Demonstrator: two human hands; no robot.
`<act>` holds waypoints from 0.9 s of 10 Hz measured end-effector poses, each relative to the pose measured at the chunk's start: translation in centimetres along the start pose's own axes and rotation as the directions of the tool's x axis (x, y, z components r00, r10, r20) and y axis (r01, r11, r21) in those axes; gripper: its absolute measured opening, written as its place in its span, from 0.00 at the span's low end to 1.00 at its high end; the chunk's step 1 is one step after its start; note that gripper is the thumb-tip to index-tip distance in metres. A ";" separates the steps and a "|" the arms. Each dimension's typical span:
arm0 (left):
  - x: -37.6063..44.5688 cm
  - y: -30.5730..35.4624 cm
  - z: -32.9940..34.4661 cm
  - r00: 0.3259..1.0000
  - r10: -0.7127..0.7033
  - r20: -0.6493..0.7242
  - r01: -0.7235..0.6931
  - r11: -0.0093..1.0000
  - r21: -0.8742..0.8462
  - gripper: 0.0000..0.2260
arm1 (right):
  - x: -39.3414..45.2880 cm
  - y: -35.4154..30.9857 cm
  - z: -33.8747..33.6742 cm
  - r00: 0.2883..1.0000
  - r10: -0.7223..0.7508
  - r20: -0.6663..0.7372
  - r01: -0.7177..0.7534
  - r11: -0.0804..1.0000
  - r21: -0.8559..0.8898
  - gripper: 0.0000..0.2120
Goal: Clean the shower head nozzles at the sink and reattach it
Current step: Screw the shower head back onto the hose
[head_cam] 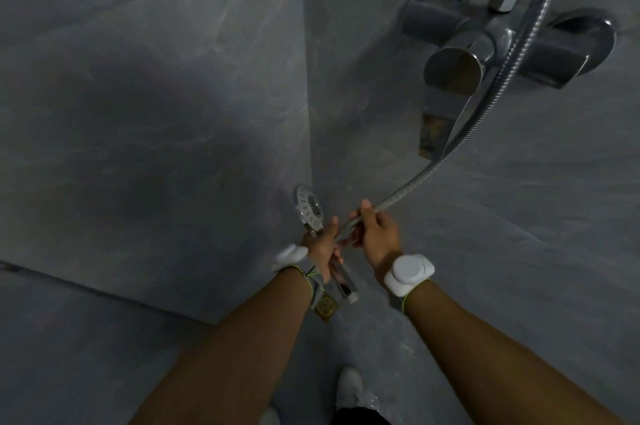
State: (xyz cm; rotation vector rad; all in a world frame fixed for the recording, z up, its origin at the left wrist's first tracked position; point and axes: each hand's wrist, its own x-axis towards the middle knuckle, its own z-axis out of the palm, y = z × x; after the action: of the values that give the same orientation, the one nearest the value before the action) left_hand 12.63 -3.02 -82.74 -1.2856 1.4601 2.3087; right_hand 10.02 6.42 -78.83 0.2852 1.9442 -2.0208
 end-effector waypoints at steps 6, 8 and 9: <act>-1.7 2.3 -3.6 0.958 0.279 -0.059 -0.283 0.957 -0.067 0.12 | -2.4 -7.6 6.3 0.956 0.189 0.223 0.028 0.700 -0.714 0.15; -1.8 4.2 -5.3 0.982 0.177 -0.059 -0.185 0.961 -0.205 0.08 | -2.5 -6.9 7.2 0.924 0.229 0.306 0.159 0.499 -0.852 0.17; -1.6 4.6 -5.3 0.992 0.123 -0.001 -0.118 0.946 -0.301 0.12 | -1.9 -8.2 5.9 0.925 0.253 0.284 0.155 0.430 -0.889 0.09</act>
State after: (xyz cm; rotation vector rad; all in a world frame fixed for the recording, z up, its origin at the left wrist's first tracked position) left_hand 14.44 -9.12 -79.35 -1.2711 1.2485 2.6998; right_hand 9.29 0.88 -70.13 -0.3091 2.3569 -0.6108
